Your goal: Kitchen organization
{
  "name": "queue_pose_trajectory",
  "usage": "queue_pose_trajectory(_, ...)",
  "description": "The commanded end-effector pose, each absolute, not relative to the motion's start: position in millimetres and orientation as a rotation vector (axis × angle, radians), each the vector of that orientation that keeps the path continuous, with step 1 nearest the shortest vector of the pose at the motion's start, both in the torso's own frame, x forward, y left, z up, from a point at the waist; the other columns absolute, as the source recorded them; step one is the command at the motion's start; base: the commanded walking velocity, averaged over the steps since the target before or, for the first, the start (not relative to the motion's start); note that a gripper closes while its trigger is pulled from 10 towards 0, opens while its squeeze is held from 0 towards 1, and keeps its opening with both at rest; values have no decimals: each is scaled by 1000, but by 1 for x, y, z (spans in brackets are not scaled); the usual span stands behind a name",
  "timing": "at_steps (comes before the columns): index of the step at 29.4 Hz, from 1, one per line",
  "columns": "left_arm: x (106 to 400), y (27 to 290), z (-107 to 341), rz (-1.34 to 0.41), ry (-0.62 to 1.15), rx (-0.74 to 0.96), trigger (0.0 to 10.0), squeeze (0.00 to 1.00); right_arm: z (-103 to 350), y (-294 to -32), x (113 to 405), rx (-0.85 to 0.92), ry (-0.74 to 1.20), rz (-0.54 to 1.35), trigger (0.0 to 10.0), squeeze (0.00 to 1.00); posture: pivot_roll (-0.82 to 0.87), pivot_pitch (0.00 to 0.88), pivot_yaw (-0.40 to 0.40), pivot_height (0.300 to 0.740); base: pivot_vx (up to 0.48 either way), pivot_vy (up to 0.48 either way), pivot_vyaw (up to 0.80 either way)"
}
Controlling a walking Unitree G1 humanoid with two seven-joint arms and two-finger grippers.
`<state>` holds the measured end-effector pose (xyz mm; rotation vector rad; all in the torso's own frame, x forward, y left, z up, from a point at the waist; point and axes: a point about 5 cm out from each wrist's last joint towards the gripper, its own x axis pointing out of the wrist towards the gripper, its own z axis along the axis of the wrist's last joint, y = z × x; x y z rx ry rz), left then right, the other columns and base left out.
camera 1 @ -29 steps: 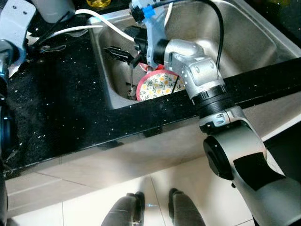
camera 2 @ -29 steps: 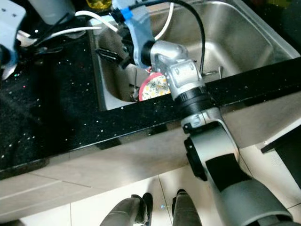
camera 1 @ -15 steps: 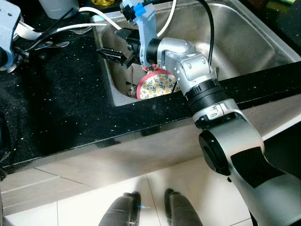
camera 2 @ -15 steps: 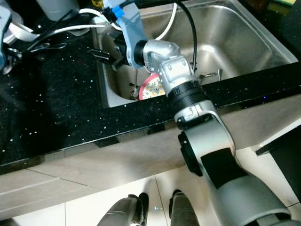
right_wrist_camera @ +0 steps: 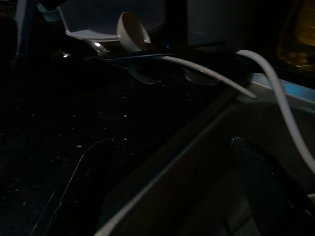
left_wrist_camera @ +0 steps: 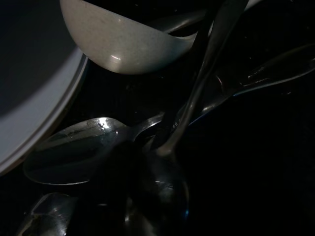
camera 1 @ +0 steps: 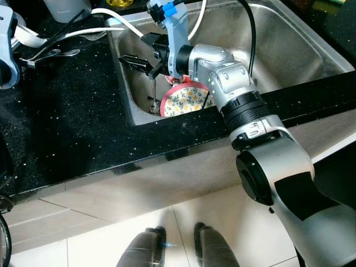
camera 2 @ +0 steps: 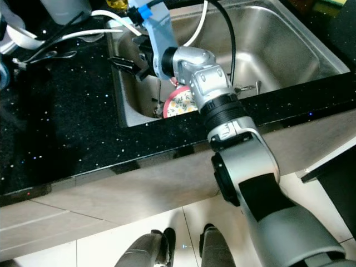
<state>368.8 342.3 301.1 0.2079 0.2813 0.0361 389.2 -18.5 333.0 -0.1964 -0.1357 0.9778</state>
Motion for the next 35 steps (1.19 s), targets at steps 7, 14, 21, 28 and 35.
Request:
queue_pose_trajectory(7, 352, 365, 275, 112, 394, 116, 0, 0, 336, -20, 390, -197, -149, 966, 10000, 0, 34, 257, 51, 740, 0, 0, 0)
queue_pose_trajectory(14, 356, 360, 274, 88, 346, 32, 0, 0, 337, -20, 390, -194, -153, 964, 10000, 0, 39, 258, 49, 740, 0, 0, 0)
queue_pose_trajectory(21, 381, 299, 323, -328, 97, -63, 10000, 0, 340, -21, 391, -187, -162, 947, 10000, 0, 38, 261, 43, 740, 0, 0, 0)
queue_pose_trajectory(28, 395, 259, 329, -459, 94, -32, 10000, 0, 342, -22, 393, -184, -171, 928, 10000, 0, 31, 263, 50, 740, 0, 0, 0)
queue_pose_trajectory(35, 411, 190, 333, -608, 72, -30, 10000, 0, 344, -34, 397, -188, -174, 874, 10000, 0, 2, 275, 87, 740, 0, 0, 0)
